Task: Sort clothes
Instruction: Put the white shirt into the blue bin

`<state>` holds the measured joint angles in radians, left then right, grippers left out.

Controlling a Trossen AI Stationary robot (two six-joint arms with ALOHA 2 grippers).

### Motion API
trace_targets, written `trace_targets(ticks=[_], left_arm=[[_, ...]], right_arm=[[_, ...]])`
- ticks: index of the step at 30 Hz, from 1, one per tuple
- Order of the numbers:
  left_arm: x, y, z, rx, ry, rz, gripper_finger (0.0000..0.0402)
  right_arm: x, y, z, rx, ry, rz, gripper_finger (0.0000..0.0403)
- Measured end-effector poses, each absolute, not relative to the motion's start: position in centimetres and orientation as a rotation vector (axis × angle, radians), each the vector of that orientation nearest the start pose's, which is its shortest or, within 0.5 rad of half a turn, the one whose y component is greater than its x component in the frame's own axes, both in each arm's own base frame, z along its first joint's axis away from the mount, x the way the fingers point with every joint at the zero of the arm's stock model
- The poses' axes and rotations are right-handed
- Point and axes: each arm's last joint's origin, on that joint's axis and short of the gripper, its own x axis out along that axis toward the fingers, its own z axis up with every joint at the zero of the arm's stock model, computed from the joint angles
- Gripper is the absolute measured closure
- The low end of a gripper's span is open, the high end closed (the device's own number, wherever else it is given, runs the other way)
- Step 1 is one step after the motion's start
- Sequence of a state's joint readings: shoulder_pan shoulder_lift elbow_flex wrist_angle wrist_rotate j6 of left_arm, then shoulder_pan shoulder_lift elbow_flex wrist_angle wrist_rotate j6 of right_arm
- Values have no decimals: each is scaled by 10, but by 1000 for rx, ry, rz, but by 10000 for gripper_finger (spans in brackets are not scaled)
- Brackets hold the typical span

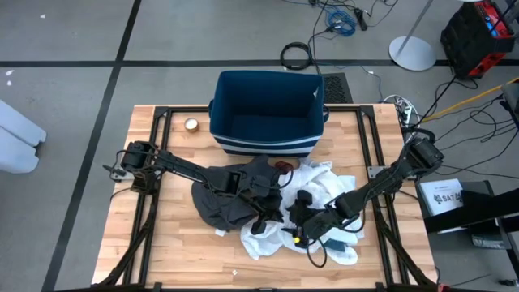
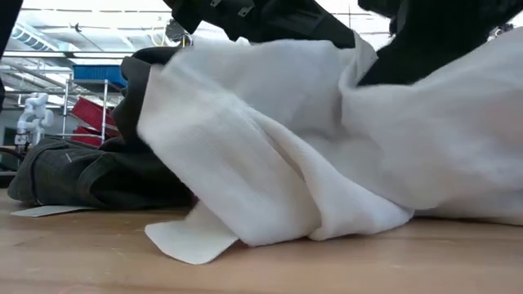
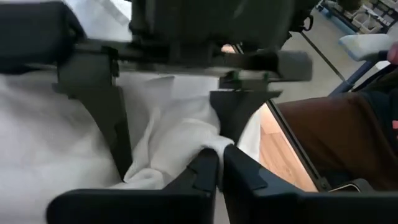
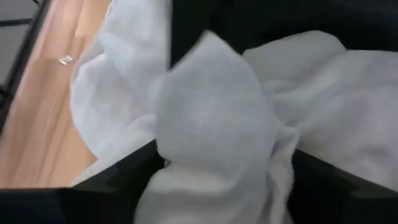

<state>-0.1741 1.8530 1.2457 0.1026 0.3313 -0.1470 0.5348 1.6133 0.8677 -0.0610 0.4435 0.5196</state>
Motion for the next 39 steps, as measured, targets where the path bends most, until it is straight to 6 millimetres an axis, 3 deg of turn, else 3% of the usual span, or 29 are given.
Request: trace_targets(ticks=[5,11,15,18,23,29,33,39], left_arm=[[403,-81,220,-186,559,-470,313],[390,-75,228,-189,656,-470,260],[375,-62,249,-189,679,-435,256],[361,-57,273,-176,651,-408,256],[330,-51,313,-67,576,-327,256],[294,-42,341,38,567,-194,256],[279,-37,345,85,567,-94,256],[262,-32,317,64,615,-33,256]], right_arm=[[280,149,176,115,714,-106,234],[278,148,177,96,724,-103,386],[280,150,183,80,718,-88,390],[285,153,199,37,720,-71,397],[290,156,244,-57,827,-83,398],[286,156,308,-181,851,-157,400],[280,153,349,-255,813,-209,401],[267,142,411,-311,726,-248,402]])
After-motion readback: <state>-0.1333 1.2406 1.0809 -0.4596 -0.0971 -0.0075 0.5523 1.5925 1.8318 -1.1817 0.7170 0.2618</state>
